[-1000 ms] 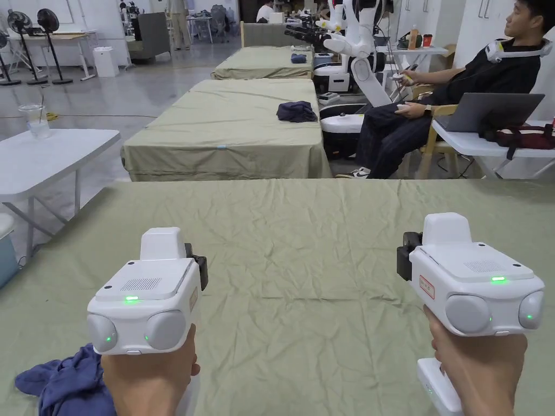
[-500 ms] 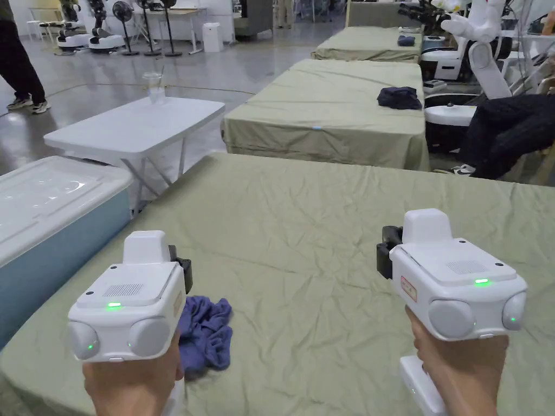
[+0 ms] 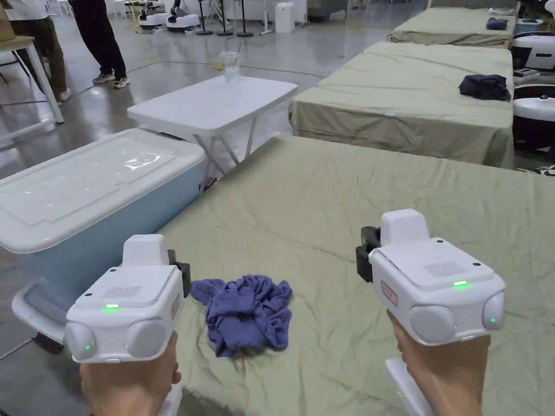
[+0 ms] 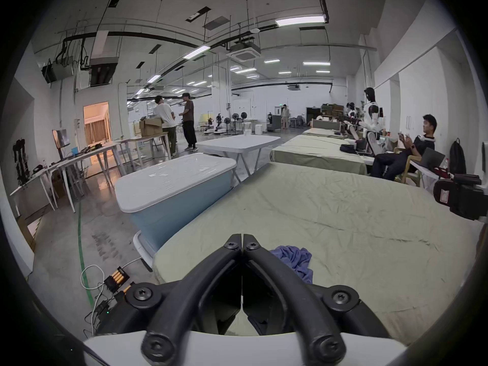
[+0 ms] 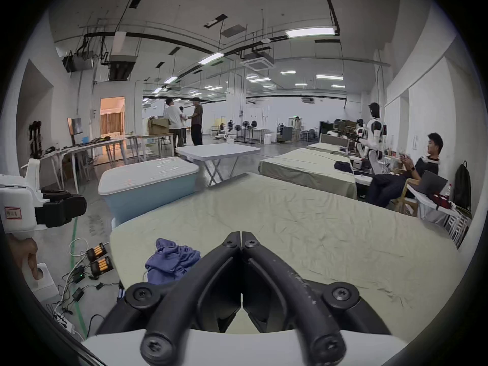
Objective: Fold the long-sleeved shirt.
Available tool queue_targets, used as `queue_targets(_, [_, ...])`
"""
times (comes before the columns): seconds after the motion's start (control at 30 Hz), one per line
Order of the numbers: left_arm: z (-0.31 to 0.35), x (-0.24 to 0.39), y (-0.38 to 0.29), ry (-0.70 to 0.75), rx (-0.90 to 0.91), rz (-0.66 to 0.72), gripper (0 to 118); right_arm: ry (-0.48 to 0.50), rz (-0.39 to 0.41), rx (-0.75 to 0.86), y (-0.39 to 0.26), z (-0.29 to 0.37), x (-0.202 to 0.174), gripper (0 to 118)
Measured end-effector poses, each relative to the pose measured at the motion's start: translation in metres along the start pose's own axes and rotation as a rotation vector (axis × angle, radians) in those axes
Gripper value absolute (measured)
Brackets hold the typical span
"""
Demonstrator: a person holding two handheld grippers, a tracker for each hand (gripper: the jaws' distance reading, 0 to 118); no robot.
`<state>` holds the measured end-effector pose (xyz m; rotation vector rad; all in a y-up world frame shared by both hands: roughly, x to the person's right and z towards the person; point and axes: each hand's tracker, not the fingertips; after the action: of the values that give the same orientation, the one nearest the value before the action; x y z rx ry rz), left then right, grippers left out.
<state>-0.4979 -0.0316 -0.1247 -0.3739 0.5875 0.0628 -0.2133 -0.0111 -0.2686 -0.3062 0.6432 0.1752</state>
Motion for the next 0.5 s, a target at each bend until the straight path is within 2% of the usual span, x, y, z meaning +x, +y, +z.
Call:
queue_targets(0.13, [-0.017, 0.006, 0.006, -0.097, -0.071, -0.071, 0, 0.0, 0.002, -0.014, -0.006, -0.003, 0.002, 2])
queue_targets(0.3, [-0.065, 0.018, 0.013, -0.227, -0.296, -0.235, 0, -0.013, 0.004, -0.058, -0.023, -0.011, 0.008, 2])
queue_targets(0.4, [-0.097, 0.019, 0.011, -0.328, -0.434, -0.169, 0, -0.021, 0.006, -0.096, -0.036, -0.021, 0.011, 2])
queue_targets(0.5, [-0.122, 0.023, 0.0, -0.362, -0.504, -0.19, 0, -0.021, 0.015, -0.135, -0.046, -0.031, 0.01, 2])
